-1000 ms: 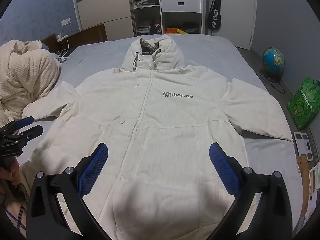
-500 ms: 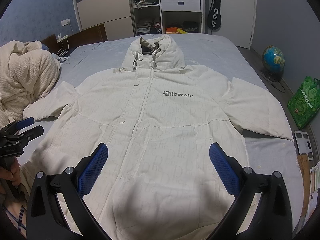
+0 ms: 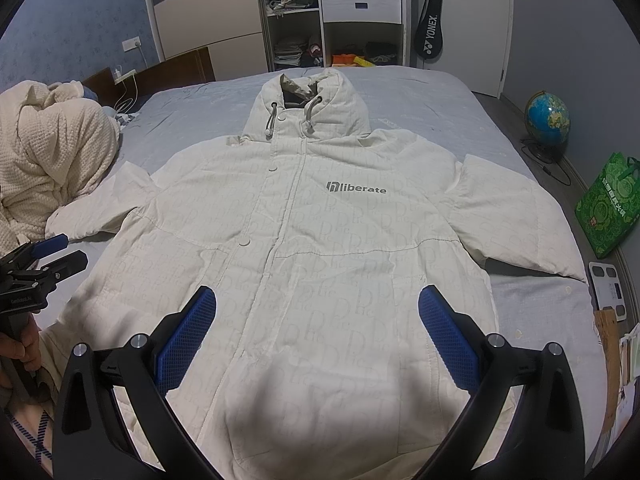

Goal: Fold large clothes

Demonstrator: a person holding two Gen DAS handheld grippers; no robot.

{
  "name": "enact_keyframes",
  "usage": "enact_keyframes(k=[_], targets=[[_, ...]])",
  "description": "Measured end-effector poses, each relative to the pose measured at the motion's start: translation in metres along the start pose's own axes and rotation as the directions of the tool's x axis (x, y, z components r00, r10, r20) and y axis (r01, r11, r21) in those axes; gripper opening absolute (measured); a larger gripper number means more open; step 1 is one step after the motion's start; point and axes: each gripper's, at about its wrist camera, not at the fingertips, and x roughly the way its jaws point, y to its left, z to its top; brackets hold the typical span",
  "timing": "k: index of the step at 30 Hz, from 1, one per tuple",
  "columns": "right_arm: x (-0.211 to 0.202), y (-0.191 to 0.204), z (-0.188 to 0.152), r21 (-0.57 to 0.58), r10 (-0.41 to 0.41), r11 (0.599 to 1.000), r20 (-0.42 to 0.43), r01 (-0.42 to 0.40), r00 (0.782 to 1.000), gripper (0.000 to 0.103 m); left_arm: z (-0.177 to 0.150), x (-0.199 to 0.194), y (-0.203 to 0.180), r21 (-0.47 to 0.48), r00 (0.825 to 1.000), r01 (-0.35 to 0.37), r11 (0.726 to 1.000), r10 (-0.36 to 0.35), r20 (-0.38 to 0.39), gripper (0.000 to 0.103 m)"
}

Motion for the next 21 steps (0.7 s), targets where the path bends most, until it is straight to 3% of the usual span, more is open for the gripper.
enact_keyframes(k=[21], targets=[[0.0015,0.0003,-0.0012,0.0,0.0,1.0,-0.002,0.0,1.0,0.097,-0.0024,0.0017,0.0037,-0.012,1.0,-0.007,1.0,0.007,-0.007,0.096]])
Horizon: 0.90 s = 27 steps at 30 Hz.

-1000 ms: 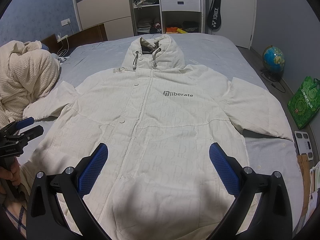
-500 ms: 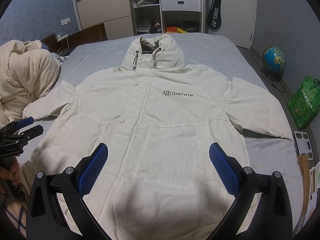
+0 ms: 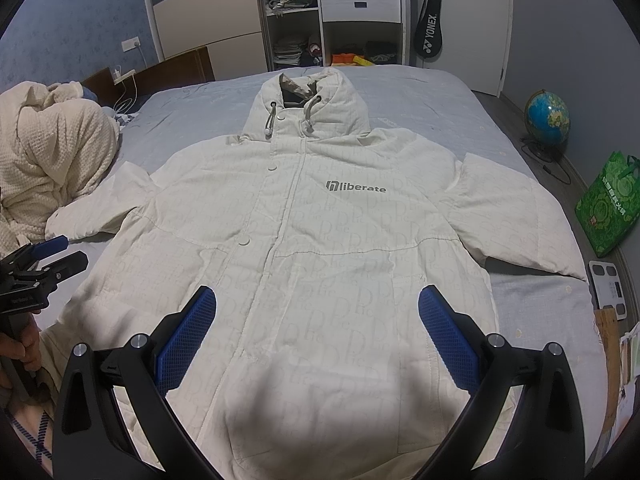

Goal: Fold large clothes

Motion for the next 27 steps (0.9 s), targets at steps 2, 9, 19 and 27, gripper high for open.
enact_keyframes(k=[2,9,19,27], targets=[[0.0,-0.0001,0.0,-0.001,0.0,1.0,0.0,0.0,1.0,0.097,-0.0001,-0.0001,0.0001,0.0,1.0,0.0,1.0,0.0,-0.001,0.096],[0.0005,-0.0003,0.0001,0.001,0.0,1.0,-0.001,0.0,1.0,0.097,0.0001,-0.0001,0.0,0.0,1.0,-0.001,1.0,0.001,-0.001,0.097],[0.0006,-0.0007,0.0008,0.002,0.0,1.0,-0.002,0.0,1.0,0.097,-0.0018,0.0014,0.0005,0.002,1.0,-0.005,1.0,0.005,-0.008,0.096],[0.002,-0.0014,0.0004,0.007,0.013,1.0,-0.003,-0.013,1.0,0.097,-0.003,0.0034,0.0001,0.006,1.0,-0.009,1.0,0.009,-0.015,0.096]])
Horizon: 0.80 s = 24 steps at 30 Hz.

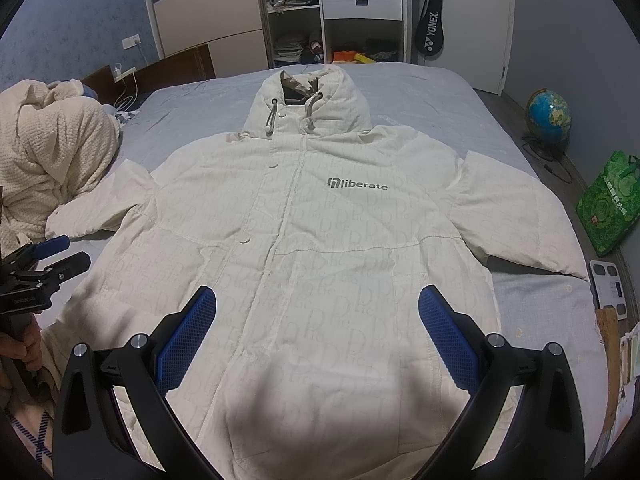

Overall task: Fold large clothes
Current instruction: 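Grasp the jacket sleeve cuff nearest the right tool with the right tool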

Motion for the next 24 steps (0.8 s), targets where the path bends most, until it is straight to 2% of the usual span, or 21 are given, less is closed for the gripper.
enact_keyframes(k=[4,7,12,15,18,22,24], targets=[[0.004,-0.01,-0.004,0.059,0.041,0.997,-0.006,-0.04,0.999,0.097,0.001,0.002,0.0,-0.004,1.0,0.003,1.0,-0.003,-0.009,0.096],[0.006,-0.032,0.0,0.16,0.081,0.984,-0.025,-0.076,0.996,0.097,0.004,0.007,0.004,-0.027,1.0,0.018,0.999,-0.019,-0.025,0.096],[-0.003,-0.078,0.018,0.305,0.137,0.944,-0.017,-0.125,0.99,0.097,0.013,0.012,0.023,-0.131,0.998,0.056,0.99,-0.061,-0.033,0.096],[-0.009,-0.126,0.023,0.433,0.192,0.882,0.032,-0.187,0.981,0.097,0.022,0.017,0.035,-0.187,0.996,0.071,0.98,-0.079,-0.034,0.096],[-0.008,-0.167,0.023,0.503,0.149,0.85,0.056,-0.157,0.987,0.097,0.033,0.023,0.047,-0.24,0.995,0.078,0.968,-0.089,-0.036,0.096],[-0.002,-0.237,0.0,0.662,0.129,0.733,0.089,-0.156,0.988,0.097,0.046,0.029,0.063,-0.307,0.994,0.095,0.947,-0.107,-0.023,0.096],[0.003,-0.272,-0.017,0.733,0.113,0.664,0.098,-0.149,0.989,0.097,0.053,0.03,0.065,-0.299,0.996,0.081,0.951,-0.091,-0.019,0.096]])
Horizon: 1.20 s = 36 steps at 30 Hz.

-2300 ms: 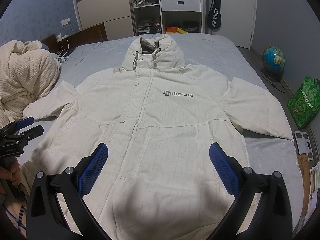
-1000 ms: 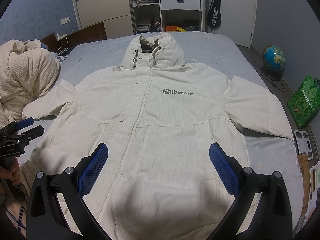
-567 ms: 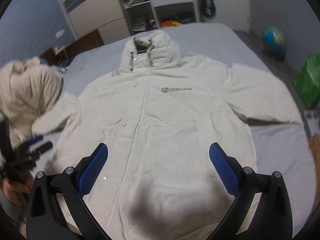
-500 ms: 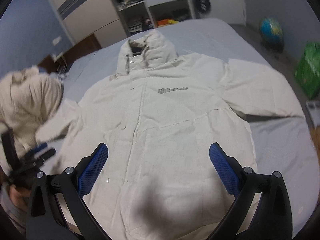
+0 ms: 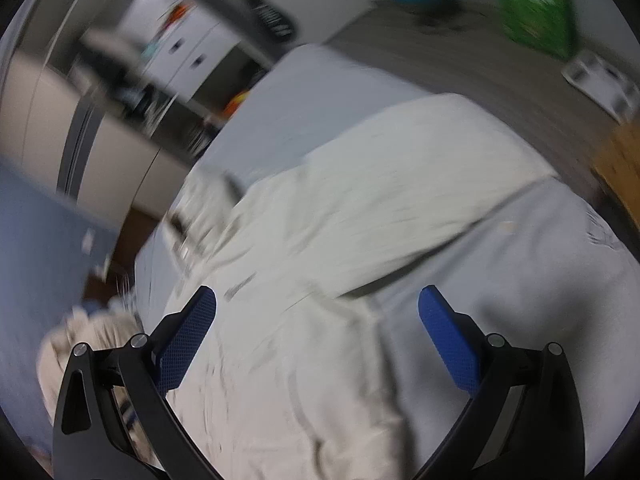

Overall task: Fold large clothes
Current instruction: 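Grasp the jacket sleeve cuff nearest the right tool with the right tool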

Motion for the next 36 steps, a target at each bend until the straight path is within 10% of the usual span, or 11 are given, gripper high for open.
enact_keyframes(k=[9,22,36], targets=[[0.013,-0.088,0.028,0.267,0.001,0.964,0.048,-0.014,0.999,0.092,0.011,0.009,-0.017,0.084,0.998,0.06,0.995,-0.058,-0.032,0.096],[0.067,-0.116,0.053,0.404,0.023,0.914,0.068,-0.049,0.997,0.08,0.005,0.034,-0.025,0.164,0.995,-0.03,0.986,0.045,-0.09,0.096],[0.057,-0.135,0.072,0.469,-0.015,0.878,0.222,-0.093,0.975,0.011,0.007,0.05,-0.028,0.183,0.992,-0.049,0.982,0.07,-0.11,0.096]])
